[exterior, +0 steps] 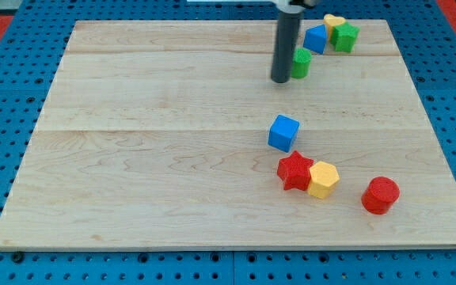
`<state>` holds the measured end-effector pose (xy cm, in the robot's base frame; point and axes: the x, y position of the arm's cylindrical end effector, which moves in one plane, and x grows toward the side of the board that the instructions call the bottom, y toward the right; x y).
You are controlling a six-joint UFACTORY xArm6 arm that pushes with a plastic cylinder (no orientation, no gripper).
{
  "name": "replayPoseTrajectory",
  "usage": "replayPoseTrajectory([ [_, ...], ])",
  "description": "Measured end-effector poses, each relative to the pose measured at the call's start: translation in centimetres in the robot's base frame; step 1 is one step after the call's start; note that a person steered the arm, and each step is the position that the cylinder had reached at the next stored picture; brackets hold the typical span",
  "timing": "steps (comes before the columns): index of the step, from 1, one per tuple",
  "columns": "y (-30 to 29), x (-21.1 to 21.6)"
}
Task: Push the blue cube into the green circle
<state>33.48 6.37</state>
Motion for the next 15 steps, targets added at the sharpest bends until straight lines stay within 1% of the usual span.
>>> replayPoseTrajectory([
  [1, 0.2, -0.5],
  [2, 4.8, -0.7],
  [3, 6.1, -2.7],
  [4, 6.1, -2.9],
  [5, 5.0, -1.5],
  [6, 3.3, 3.3],
  [7, 6.1, 8.7],
  [8, 4.3, 13.4],
  [10, -9.2, 8.3],
  [11, -11.4, 11.9],
  [12, -12.7, 11.2],
  [13, -14.0, 6.4],
  [14, -13.9, 4.8],
  [15, -16.8, 3.1],
])
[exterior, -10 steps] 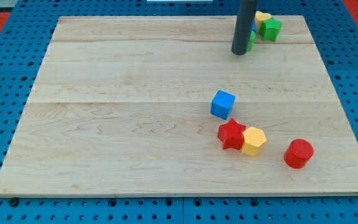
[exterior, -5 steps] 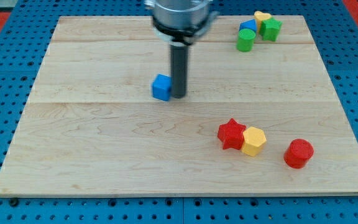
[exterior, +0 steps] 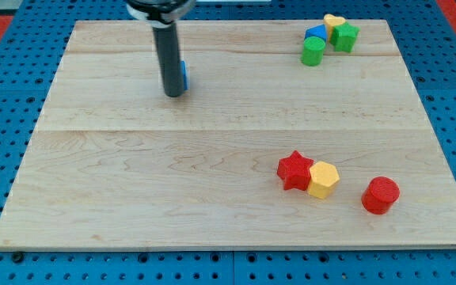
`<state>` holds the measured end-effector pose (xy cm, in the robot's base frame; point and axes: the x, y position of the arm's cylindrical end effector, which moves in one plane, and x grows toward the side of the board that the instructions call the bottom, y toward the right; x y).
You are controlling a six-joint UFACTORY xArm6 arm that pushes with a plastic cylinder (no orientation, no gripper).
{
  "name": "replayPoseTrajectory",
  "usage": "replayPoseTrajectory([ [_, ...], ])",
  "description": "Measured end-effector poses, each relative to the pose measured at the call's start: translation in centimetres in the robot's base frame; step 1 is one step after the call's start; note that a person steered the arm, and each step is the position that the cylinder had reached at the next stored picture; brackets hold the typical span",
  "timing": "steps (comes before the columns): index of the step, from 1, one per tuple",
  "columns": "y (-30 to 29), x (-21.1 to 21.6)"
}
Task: Push the blue cube into the green circle
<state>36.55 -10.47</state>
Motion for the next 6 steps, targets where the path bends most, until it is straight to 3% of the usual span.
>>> replayPoseTrajectory([
  [1, -1.5, 1.2],
  [2, -6.7, -3.3],
  [4, 9.0, -3.7],
  [5, 12.6, -2.0],
  [6, 11.7, 0.0],
])
